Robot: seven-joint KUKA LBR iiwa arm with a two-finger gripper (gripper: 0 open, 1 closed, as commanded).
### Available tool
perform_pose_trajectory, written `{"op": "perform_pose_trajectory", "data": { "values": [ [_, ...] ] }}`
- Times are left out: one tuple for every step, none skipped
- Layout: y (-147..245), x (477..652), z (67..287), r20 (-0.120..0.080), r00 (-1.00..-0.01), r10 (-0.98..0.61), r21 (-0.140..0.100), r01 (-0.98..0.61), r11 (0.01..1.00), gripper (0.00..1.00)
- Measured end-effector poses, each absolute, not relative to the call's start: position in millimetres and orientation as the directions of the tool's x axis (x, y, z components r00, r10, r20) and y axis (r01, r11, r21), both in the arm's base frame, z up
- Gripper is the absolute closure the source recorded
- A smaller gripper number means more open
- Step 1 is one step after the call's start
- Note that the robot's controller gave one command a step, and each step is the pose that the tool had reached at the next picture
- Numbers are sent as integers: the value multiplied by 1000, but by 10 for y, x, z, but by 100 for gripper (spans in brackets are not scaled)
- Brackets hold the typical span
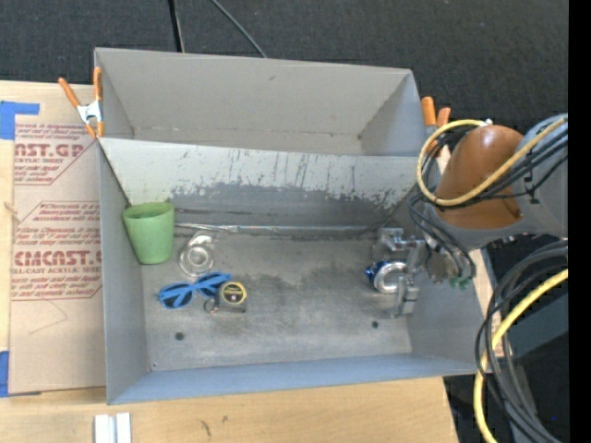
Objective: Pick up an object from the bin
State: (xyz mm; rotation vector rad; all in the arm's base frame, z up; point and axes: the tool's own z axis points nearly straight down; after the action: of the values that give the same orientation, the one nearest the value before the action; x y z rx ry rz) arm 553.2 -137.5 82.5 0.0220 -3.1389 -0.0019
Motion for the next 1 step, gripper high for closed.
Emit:
{"op": "perform_pose_trajectory", "data": {
  "values": [
    [-1369, 5539, 870, -1, -1000, -15, 0, -15, 1000, 100]
  ]
}}
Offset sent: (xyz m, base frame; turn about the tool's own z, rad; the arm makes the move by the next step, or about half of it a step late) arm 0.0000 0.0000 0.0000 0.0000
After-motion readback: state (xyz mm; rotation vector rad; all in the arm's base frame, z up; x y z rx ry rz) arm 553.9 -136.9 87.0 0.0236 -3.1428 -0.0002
